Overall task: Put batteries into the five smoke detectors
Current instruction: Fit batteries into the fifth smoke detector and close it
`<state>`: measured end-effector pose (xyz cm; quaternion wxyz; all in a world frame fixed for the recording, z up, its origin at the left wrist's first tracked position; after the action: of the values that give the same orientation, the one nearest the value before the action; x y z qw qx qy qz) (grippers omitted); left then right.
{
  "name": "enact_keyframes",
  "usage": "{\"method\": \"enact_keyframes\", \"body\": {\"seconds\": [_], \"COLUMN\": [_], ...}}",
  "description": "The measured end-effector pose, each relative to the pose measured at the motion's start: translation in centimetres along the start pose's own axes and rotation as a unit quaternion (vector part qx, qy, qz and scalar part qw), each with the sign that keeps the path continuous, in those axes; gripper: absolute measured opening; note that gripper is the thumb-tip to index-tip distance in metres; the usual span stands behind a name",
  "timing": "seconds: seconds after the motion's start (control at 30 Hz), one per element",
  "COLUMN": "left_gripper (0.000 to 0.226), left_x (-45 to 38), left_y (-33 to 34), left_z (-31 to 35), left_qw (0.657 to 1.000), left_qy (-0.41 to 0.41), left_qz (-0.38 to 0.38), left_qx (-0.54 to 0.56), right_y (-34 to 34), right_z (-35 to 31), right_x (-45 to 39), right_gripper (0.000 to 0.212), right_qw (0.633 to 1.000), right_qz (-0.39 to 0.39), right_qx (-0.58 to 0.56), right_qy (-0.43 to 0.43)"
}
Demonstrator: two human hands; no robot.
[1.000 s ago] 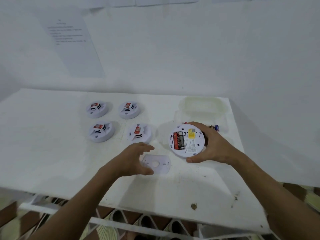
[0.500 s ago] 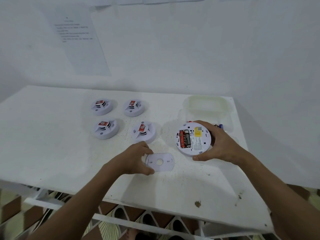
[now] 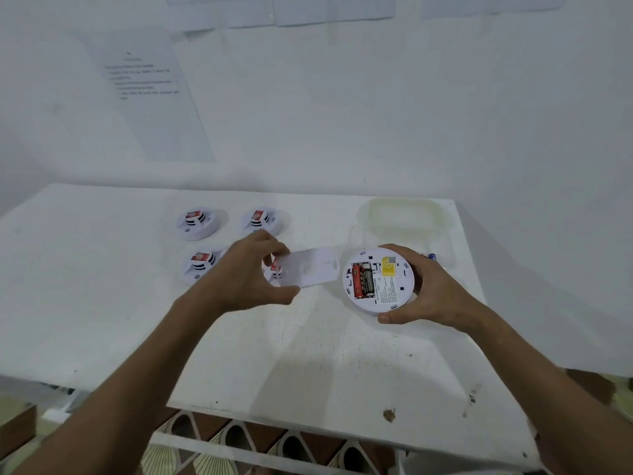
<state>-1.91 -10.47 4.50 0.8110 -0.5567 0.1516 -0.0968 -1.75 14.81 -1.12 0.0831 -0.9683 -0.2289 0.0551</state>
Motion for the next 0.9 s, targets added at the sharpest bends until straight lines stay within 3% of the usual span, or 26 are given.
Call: {"method": "enact_keyframes", "body": {"seconds": [0.33,0.9], "left_gripper": [0.061,0.073], "left_x": [-2.8,-3.6], "left_y": [1.8,3.5], "left_z": [6.8,8.8], "left_qw": [0.994,0.99], "left_qy": [0.09,0.111], "left_qz": [-0.02,-0.046], "left_qx": [0.058,0.072], "right_y": [0.4,-0.5], "right_z": [-1.1,-0.8], "right_x": [-0.1,0.4], "right_gripper": [0.09,0.093], "right_qw": [0.999,0.999], "right_qz": [0.02,0.042], "right_qx": [-0.007,0.003], "right_qy": [-0.024,-0.018]}}
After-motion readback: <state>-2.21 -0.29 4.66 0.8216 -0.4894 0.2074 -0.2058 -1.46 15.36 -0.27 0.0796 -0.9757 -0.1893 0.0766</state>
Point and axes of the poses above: each hand's wrist, its own x-axis away from the middle knuckle, its own y-axis out of the palm, z = x × y, the point moved 8 cm from there along -x, towards the middle knuckle, and after that the axes turned 6 degrees about -x, right-handed, at the moved point
